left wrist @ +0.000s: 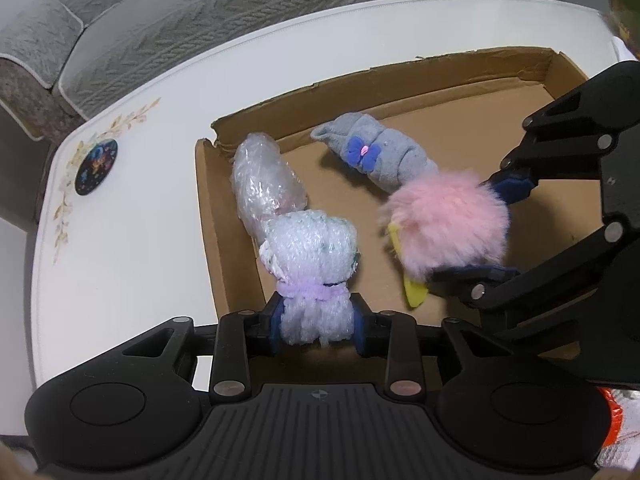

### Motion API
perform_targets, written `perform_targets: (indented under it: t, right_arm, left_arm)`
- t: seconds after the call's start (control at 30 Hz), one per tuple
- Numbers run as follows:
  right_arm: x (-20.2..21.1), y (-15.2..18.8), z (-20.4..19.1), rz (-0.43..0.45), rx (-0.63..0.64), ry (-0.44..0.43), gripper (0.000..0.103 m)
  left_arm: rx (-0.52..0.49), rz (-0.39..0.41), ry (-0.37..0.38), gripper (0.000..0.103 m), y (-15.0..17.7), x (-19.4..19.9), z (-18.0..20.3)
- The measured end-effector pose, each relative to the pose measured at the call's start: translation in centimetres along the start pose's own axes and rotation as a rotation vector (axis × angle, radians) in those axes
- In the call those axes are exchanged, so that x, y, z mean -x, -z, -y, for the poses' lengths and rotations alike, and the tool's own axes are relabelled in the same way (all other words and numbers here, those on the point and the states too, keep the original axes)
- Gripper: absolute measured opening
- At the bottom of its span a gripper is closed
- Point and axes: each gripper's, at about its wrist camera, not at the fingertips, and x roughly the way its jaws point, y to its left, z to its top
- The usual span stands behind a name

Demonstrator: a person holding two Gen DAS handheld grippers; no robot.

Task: Organize objects
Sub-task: 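Grasp white bubble-wrap bundle with left gripper while right carries pink toy, place both in box, then grasp blue sock with left gripper while right grasps clear bundle with hair ties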

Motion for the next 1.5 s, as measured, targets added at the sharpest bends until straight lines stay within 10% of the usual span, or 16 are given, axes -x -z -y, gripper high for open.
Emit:
perform_targets:
  t: [0.9, 1.5]
  right_arm:
    - [1.7, 0.6, 0.6, -0.017, -0.020, -0.004, 0.057]
    - [9.4, 3.5, -0.4, 0.080, -0.051, 0.003, 0.075]
  left_arm:
    - [-0.014, 0.014, -0.006, 0.076, 0.1, 2.5, 0.5]
    - [-0.076, 0.051, -0.019, 0.098, 4.1, 10.8, 1.1]
